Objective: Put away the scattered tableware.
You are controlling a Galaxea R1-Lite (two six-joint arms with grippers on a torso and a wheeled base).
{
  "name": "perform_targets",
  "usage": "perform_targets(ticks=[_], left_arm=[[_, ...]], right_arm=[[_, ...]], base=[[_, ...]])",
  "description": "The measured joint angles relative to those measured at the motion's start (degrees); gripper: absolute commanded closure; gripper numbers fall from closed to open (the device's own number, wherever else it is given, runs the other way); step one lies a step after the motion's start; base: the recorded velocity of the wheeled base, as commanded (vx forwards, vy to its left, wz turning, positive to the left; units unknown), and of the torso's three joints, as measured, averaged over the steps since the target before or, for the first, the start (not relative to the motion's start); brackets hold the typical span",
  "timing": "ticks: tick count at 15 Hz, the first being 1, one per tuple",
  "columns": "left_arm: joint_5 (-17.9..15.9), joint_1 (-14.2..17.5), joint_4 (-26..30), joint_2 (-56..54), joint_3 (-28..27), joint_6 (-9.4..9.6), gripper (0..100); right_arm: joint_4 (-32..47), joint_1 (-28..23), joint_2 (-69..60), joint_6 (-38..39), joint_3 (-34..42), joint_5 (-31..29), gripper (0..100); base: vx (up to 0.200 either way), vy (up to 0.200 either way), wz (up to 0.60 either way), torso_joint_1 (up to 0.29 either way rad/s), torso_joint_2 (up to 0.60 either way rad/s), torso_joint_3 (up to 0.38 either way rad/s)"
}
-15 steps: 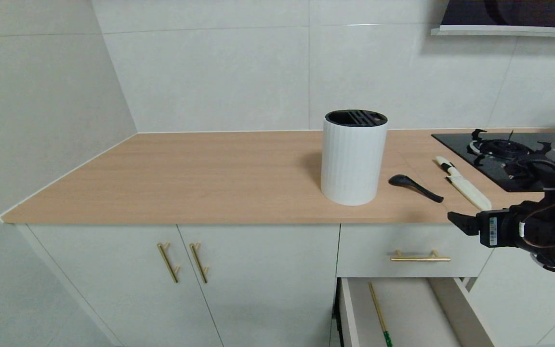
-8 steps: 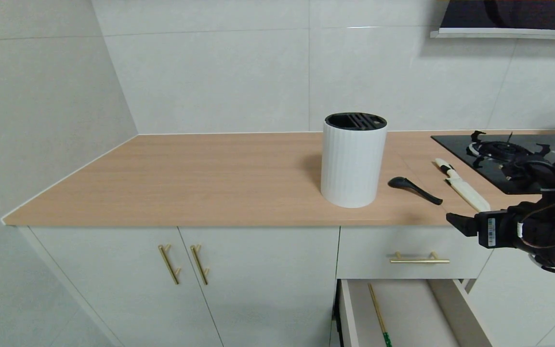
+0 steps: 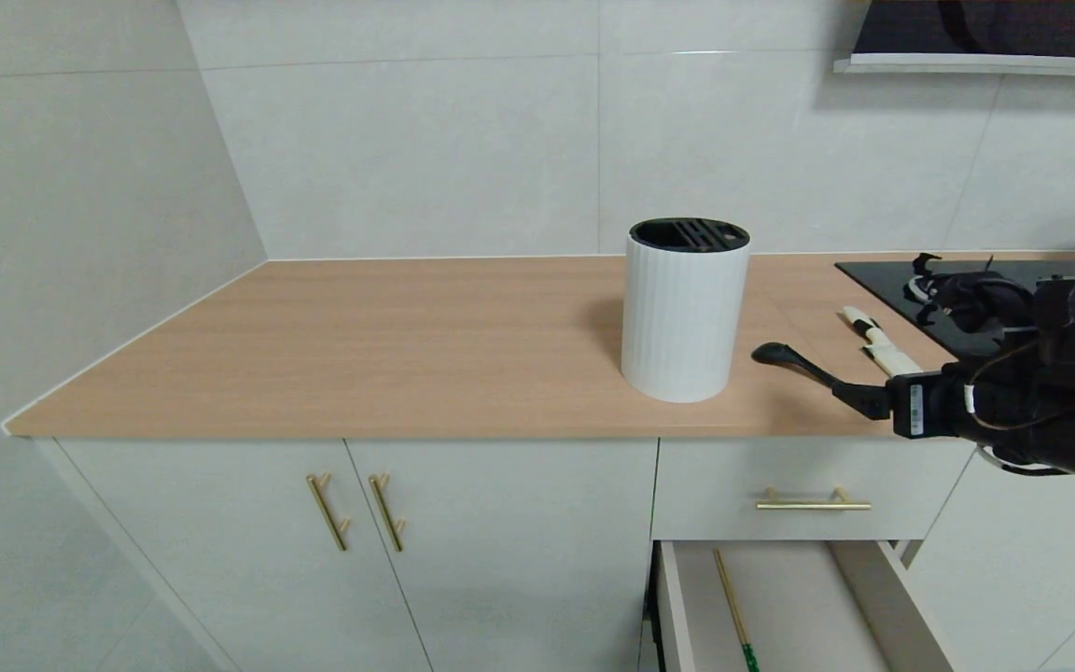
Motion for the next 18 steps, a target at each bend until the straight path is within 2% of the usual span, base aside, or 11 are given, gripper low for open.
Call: perform_targets(ticks=[3, 7, 10, 11, 16, 18], left_arm=[[0.02, 0.02, 0.02, 0.0, 0.0, 0.01, 0], [0.0, -0.01, 0.0, 0.0, 0.0, 0.01, 0], [0.05, 0.02, 0.02, 0.0, 0.0, 0.0, 0], [0.05, -0.01, 0.0, 0.0, 0.0, 0.0, 0], [0.06, 0.02, 0.02, 0.0, 0.0, 0.0, 0], [0.06, 0.0, 0.0, 0.0, 0.0, 0.01, 0]], right_arm=[[-2.57, -4.4, 5.36, -2.29, -5.67, 9.4, 0], [-3.36, -9.03, 14.71, -5.88, -15.68, 15.82, 0], [-3.97, -11.9, 20.16, -7.06, -19.18, 27.71, 0], [-4.16, -12.8, 21.14, -7.3, -19.4, 29.77, 0], [-5.36, -14.15, 24.36, -10.84, -19.32, 28.92, 0], [-5.74, -14.04, 25.47, -12.81, -19.37, 25.91, 0]], base=[[0.0, 0.0, 0.0, 0.0, 0.0, 0.0], [0.0, 0.0, 0.0, 0.0, 0.0, 0.0], [0.0, 0.0, 0.0, 0.0, 0.0, 0.0], [0.0, 0.0, 0.0, 0.0, 0.0, 0.0], [0.0, 0.0, 0.0, 0.0, 0.0, 0.0], [0.0, 0.0, 0.0, 0.0, 0.0, 0.0]])
